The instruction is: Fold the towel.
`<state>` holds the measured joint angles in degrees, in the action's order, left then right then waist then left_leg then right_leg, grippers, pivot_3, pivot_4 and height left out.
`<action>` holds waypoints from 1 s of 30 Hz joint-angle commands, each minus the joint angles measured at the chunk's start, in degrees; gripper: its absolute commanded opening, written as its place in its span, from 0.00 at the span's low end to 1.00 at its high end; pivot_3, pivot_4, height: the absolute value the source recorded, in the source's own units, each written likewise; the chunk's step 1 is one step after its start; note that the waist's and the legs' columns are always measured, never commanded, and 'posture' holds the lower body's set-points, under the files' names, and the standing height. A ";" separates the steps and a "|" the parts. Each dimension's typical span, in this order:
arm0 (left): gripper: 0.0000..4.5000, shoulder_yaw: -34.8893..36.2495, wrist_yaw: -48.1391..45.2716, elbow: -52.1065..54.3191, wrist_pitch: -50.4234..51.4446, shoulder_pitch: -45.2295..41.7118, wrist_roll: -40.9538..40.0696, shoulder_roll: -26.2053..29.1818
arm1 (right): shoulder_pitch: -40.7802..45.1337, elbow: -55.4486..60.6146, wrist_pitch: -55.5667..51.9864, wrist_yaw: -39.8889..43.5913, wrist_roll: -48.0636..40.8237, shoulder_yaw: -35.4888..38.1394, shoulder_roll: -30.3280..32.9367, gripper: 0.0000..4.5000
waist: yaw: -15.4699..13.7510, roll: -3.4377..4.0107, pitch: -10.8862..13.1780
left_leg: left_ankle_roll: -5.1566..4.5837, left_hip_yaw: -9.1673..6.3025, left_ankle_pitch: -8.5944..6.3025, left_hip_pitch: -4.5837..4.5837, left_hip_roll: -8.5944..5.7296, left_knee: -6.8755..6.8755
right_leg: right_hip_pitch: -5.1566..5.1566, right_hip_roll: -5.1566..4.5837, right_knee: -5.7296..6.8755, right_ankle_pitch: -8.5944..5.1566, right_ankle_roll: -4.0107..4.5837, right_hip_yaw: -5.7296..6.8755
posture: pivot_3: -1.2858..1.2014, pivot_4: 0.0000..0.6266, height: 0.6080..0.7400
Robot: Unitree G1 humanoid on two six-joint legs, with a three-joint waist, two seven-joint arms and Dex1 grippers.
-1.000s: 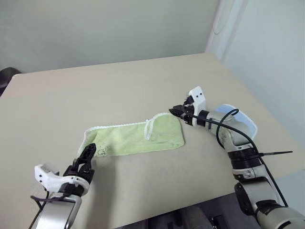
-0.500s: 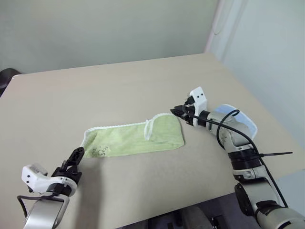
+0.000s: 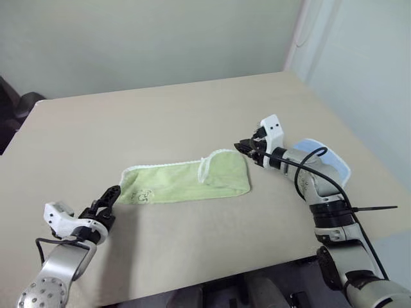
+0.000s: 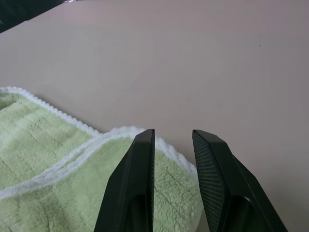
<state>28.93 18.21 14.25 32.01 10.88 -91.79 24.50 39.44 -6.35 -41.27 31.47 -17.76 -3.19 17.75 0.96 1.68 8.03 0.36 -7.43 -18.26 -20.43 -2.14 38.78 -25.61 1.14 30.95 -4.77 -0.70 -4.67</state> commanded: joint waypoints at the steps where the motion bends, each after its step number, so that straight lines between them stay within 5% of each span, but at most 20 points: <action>1: 1.00 -1.28 -1.30 -3.78 2.88 -0.86 0.19 -0.95 | 0.44 2.51 0.10 -0.70 -0.17 1.34 0.31 0.29 | -0.03 0.02 0.01 | 0.00 0.00 0.00 0.00 0.00 -0.04 | 0.00 0.00 0.00 0.00 0.00 0.00 | 0.52 0.24 1.00; 16: 1.00 -3.37 -4.50 -8.82 8.23 -6.97 5.45 -2.85 | 0.82 2.61 -0.08 -1.17 -0.14 1.16 0.06 0.29 | -1.61 0.11 -0.02 | -0.07 -0.02 0.08 -0.02 -0.07 -0.11 | 0.29 -0.18 0.00 0.00 0.00 -0.04 | 0.52 0.24 1.00; 19: 0.88 -2.81 -4.81 -8.60 8.29 -7.65 5.76 -3.77 | 0.85 2.59 -0.05 -1.33 -0.05 1.16 0.10 0.29 | -1.66 0.12 -0.02 | -0.06 -0.03 0.07 -0.04 -0.06 -0.11 | 0.32 -0.19 0.00 -0.01 -0.02 -0.04 | 0.52 0.24 1.00; 30: 0.00 -0.12 -6.92 -5.20 7.73 -9.33 4.72 -5.59 | 0.15 3.38 -0.04 -1.72 0.11 0.49 -0.28 0.29 | -0.99 -0.42 0.12 | -0.08 -0.02 0.60 0.03 0.01 -0.09 | 0.27 -0.08 0.02 -0.06 -0.09 0.02 | 0.52 0.24 1.00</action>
<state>28.53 12.03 8.78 39.11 1.52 -86.51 18.91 39.14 -5.88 -41.68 30.27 -17.65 -3.06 17.68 -0.03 1.26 8.15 0.23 -7.45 -17.64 -20.40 -2.13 38.68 -25.34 1.06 30.97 -4.82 -0.78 -4.65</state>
